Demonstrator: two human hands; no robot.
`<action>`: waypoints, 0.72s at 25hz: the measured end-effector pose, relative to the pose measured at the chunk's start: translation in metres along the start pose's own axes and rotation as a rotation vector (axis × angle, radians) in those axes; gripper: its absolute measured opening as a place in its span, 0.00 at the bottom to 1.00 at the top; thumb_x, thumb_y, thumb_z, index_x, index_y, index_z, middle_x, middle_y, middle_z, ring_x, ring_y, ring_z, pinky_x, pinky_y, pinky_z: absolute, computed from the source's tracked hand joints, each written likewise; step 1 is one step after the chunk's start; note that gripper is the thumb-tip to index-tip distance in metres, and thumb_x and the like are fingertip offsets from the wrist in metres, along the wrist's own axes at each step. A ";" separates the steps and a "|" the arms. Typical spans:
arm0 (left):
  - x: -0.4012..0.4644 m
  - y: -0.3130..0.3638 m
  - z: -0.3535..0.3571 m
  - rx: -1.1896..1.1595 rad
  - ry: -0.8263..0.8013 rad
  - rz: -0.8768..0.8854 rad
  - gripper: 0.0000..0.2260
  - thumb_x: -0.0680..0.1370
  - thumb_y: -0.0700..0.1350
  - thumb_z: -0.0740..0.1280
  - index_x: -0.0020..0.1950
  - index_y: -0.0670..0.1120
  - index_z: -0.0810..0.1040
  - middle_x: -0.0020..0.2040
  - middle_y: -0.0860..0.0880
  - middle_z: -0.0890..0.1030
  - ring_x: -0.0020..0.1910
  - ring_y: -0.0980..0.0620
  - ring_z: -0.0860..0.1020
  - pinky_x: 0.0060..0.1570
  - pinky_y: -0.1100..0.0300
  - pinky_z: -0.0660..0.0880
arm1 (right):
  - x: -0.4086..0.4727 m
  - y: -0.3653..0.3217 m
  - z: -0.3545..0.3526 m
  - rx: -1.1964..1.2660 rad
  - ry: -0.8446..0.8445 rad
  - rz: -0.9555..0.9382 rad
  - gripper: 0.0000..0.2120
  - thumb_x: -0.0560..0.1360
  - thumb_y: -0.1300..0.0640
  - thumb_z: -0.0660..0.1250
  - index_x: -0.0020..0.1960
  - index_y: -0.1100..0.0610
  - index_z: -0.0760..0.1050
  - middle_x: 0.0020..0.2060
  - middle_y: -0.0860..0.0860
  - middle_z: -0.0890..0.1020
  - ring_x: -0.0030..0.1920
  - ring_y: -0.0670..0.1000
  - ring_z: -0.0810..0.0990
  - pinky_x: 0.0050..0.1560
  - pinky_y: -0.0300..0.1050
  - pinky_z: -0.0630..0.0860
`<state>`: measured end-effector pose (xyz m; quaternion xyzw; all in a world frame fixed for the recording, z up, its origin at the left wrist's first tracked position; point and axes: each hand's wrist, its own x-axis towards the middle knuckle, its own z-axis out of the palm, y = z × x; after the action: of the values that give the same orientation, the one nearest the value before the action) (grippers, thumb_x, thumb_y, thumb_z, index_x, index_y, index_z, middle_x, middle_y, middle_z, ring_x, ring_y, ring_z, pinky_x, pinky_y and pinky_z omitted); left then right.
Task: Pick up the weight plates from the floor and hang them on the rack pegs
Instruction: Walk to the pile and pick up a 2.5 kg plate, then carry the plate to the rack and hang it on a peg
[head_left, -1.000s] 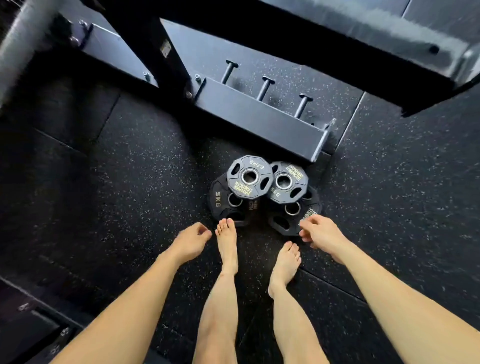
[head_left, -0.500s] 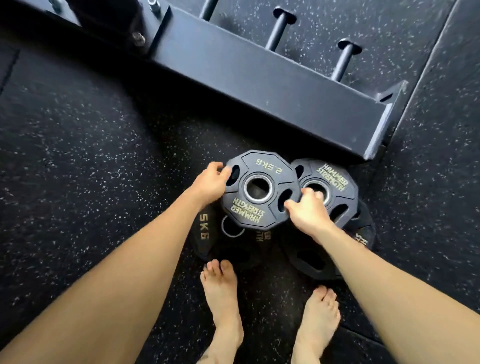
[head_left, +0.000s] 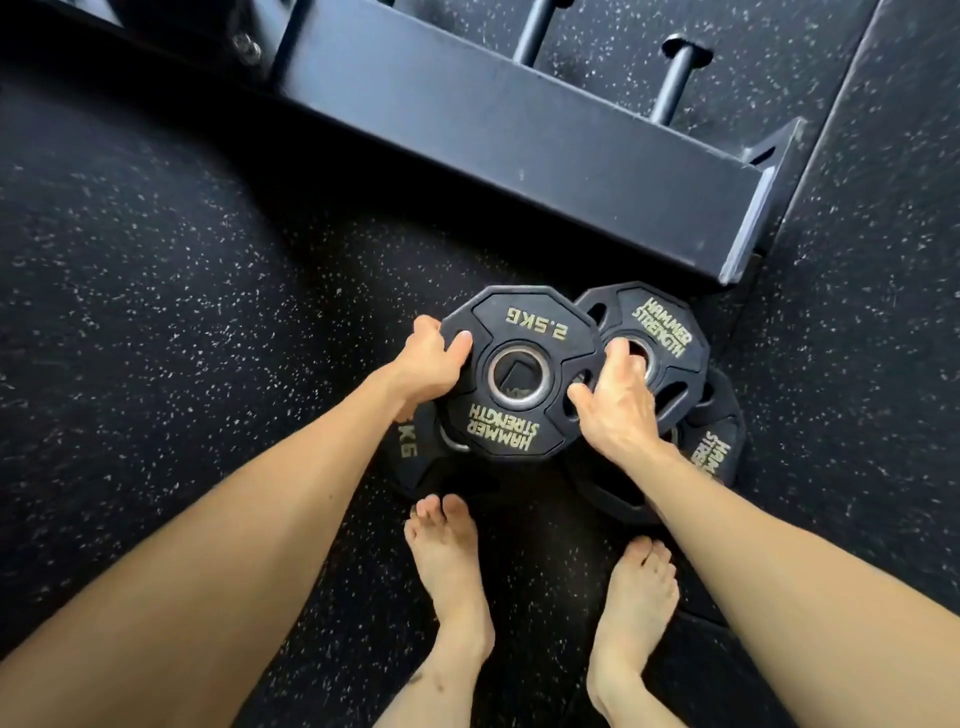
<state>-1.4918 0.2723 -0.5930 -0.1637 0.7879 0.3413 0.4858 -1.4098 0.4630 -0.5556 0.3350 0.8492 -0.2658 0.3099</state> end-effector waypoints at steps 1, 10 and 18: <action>-0.014 0.000 -0.002 -0.012 0.015 0.017 0.23 0.82 0.56 0.56 0.70 0.42 0.61 0.64 0.43 0.72 0.62 0.44 0.74 0.63 0.46 0.73 | -0.008 -0.001 -0.008 0.017 -0.020 -0.008 0.19 0.78 0.57 0.63 0.66 0.57 0.61 0.59 0.59 0.73 0.52 0.61 0.74 0.47 0.49 0.66; -0.257 0.046 -0.048 -0.347 0.073 -0.020 0.25 0.80 0.63 0.56 0.70 0.48 0.60 0.63 0.49 0.72 0.60 0.50 0.73 0.59 0.53 0.72 | -0.172 -0.040 -0.161 0.274 -0.199 -0.169 0.13 0.80 0.55 0.59 0.61 0.52 0.59 0.56 0.53 0.69 0.54 0.56 0.72 0.54 0.49 0.67; -0.522 0.100 -0.085 -0.580 0.165 0.036 0.13 0.83 0.55 0.55 0.60 0.47 0.62 0.48 0.49 0.77 0.46 0.54 0.75 0.40 0.59 0.73 | -0.365 -0.074 -0.301 0.396 -0.248 -0.251 0.15 0.81 0.55 0.58 0.66 0.49 0.60 0.58 0.52 0.77 0.56 0.53 0.77 0.62 0.54 0.73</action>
<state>-1.3586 0.2465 -0.0719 -0.3086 0.6971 0.5463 0.3470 -1.3559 0.4666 -0.0795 0.2459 0.7710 -0.5022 0.3047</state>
